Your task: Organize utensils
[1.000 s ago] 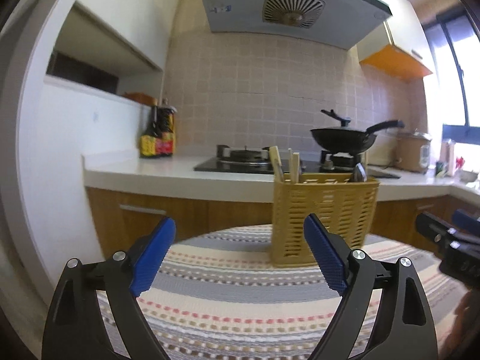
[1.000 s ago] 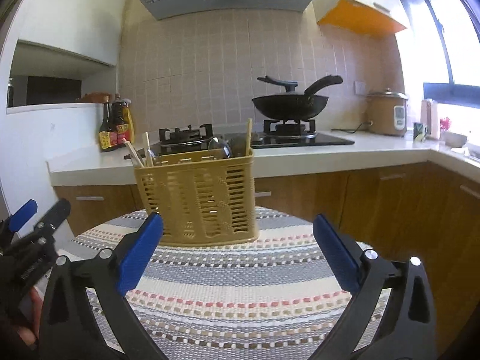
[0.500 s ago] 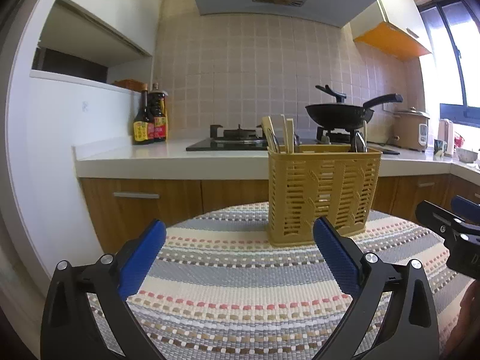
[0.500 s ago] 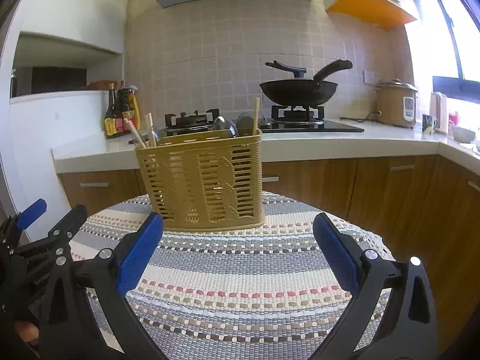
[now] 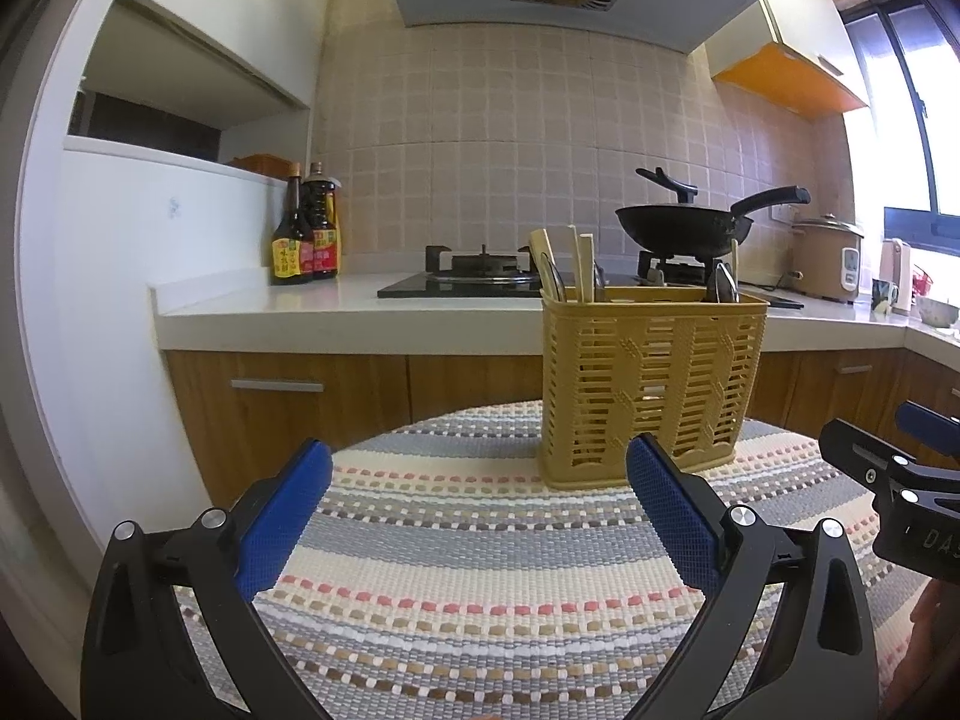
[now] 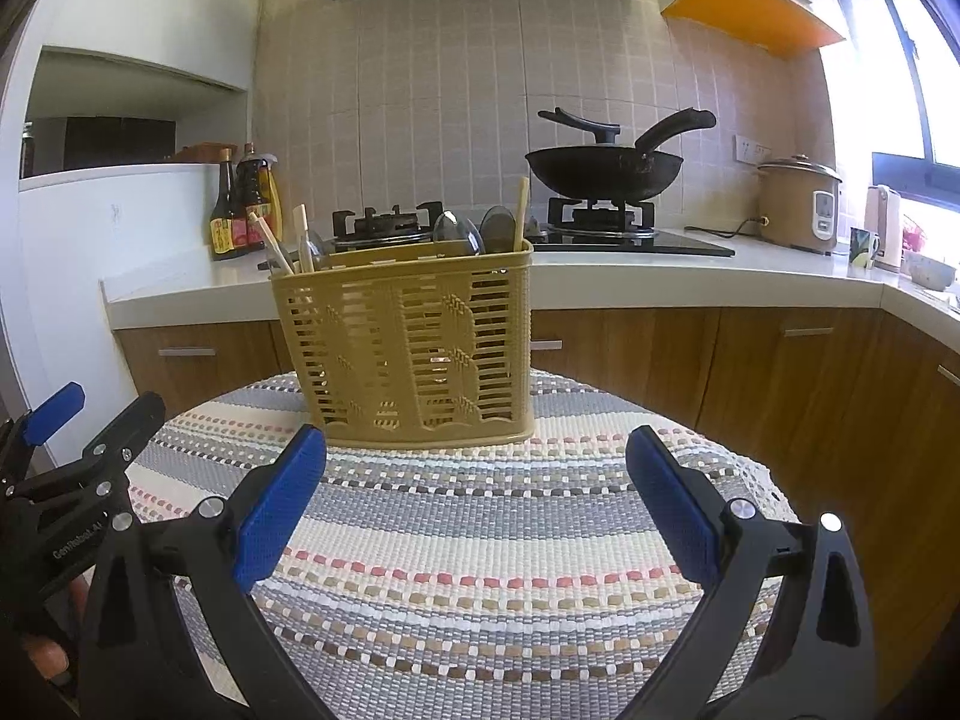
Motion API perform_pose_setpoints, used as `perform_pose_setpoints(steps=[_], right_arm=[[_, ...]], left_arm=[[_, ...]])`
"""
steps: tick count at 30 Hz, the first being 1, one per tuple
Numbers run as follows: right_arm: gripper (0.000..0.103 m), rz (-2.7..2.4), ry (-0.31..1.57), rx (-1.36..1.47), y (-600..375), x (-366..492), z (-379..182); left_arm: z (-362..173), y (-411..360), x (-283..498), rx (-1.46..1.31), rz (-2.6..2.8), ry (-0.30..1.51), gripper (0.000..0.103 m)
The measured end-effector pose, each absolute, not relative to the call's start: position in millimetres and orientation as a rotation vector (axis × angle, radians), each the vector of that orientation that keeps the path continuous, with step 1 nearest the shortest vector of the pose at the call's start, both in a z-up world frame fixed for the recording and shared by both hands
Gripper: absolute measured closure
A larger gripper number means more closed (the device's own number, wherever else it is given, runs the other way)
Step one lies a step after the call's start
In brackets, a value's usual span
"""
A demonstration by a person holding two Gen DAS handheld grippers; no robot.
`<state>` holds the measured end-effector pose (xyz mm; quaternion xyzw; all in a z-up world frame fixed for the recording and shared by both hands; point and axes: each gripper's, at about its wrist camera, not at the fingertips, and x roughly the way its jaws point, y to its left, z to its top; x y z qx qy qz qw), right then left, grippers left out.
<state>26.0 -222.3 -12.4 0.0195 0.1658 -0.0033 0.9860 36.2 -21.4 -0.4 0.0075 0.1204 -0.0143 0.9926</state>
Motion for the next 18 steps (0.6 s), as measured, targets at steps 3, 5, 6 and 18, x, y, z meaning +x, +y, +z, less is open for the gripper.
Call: perform_pose_setpoints(steps=[3, 5, 6, 18], right_arm=[[0.007, -0.009, 0.336, 0.039, -222.4, 26.3, -12.9], [0.007, -0.009, 0.341, 0.042, -222.9, 27.1, -13.1], [0.007, -0.010, 0.344, 0.045, -223.3, 27.5, -13.1], [0.007, -0.010, 0.351, 0.047, -222.8, 29.2, -13.4]], left_arm=[[-0.5, -20.8, 36.4, 0.011, -0.032, 0.248, 0.008], [-0.5, -20.3, 37.2, 0.009, -0.033, 0.253, 0.008], [-0.3, -19.8, 37.4, 0.008, -0.031, 0.253, 0.008], [-0.8, -20.3, 38.1, 0.012, -0.035, 0.254, 0.008]])
